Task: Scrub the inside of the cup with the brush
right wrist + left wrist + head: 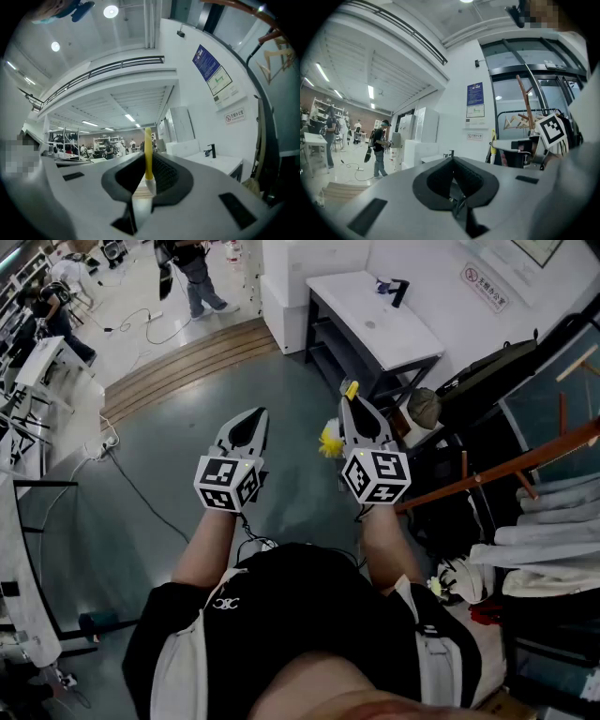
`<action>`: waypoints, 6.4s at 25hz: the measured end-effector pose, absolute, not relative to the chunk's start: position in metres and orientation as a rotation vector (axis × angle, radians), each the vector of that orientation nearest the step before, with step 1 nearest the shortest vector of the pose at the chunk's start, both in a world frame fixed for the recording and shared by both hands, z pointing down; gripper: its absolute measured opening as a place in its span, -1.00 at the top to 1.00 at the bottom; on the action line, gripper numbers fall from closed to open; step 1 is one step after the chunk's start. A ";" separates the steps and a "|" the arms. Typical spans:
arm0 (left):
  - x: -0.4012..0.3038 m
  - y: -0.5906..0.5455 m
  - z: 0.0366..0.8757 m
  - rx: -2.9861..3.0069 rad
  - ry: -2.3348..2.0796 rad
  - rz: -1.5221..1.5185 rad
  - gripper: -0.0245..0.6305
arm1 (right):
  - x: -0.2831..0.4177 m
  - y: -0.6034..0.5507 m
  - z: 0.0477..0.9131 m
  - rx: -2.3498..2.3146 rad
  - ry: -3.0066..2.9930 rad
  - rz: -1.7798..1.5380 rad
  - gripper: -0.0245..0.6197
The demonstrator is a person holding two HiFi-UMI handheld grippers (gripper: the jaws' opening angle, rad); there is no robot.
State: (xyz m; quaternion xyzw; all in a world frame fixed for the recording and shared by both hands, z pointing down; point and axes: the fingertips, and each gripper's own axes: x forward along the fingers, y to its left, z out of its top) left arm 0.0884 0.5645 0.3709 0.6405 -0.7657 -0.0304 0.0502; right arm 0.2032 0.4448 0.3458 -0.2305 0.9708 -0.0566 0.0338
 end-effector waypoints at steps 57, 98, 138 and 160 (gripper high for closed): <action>-0.115 0.264 0.378 1.953 -2.324 0.005 0.88 | 0.017 0.144 0.361 -0.741 2.941 -0.251 0.77; -0.221 -0.266 0.431 2.395 -1.679 0.107 0.88 | -0.037 -0.270 0.383 -1.483 2.729 -0.254 0.77; -0.168 -0.500 0.663 2.290 -1.225 0.650 0.49 | 0.090 -0.314 0.441 -2.108 2.426 -0.401 0.77; -0.136 -0.498 0.656 2.390 -1.101 0.516 0.76 | 0.118 -0.287 0.447 -2.184 2.399 -0.419 0.77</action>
